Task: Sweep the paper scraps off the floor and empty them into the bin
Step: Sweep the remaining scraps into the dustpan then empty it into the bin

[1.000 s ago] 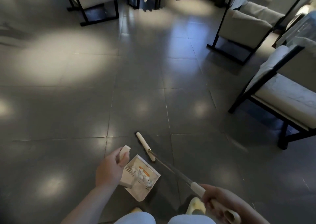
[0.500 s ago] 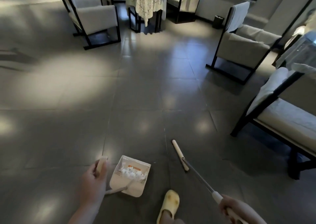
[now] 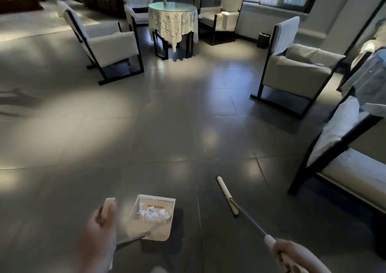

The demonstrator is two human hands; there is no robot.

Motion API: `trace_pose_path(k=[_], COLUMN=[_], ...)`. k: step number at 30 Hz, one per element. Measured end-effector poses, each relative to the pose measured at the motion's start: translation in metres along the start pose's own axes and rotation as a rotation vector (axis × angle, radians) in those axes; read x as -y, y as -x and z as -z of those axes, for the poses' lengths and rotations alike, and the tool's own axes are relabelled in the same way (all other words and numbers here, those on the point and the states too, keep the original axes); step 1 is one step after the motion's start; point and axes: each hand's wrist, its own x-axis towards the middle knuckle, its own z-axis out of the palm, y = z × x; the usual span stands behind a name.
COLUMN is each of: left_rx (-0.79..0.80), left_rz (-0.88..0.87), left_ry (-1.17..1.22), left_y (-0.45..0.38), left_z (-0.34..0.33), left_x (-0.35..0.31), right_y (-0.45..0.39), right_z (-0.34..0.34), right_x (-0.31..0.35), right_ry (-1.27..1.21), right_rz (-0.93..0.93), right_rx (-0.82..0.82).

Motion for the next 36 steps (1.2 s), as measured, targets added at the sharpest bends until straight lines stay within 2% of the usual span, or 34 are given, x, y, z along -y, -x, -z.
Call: trace_pose_path(k=[2, 5, 9, 13, 20, 23, 28, 32, 36], left_rx=[-0.014, -0.078, -0.128, -0.021, 0.122, 0.198, 0.256, 0.26, 0.355], left_rz=[-0.013, 0.0, 0.0, -0.139, -0.216, -0.247, -0.227, -0.238, -0.307], left_ry=[0.004, 0.016, 0.069, 0.035, 0.014, -0.055, -0.098, -0.208, -0.268], left_y=[-0.012, -0.042, -0.098, -0.165, -0.267, -0.291, -0.332, -0.351, -0.37], left_z=[-0.01, -0.027, -0.062, -0.112, -0.193, -0.224, -0.275, -0.321, -0.373], left_x=[-0.012, -0.022, -0.04, -0.081, -0.124, -0.138, -0.138, -0.146, -0.158], right_y=[-0.004, -0.042, -0.084, -0.127, -0.176, -0.181, -0.216, -0.265, -0.325], right_z=[-0.003, -0.017, -0.031, -0.031, -0.026, -0.017, 0.01, 0.044, 0.079], right_x=[0.019, 0.048, 0.094, 0.146, 0.226, 0.247, 0.281, 0.31, 0.353], right_ry=[-0.045, -0.077, -0.115, -0.186, -0.441, -0.407, -0.493, -0.572, -0.544], right_rz=[-0.136, -0.102, -0.155, -0.192, -0.219, -0.26, -0.29, -0.325, -0.318], right_rx=[0.086, 0.035, 0.019, -0.014, -0.053, -0.092, -0.198, -0.276, -0.287])
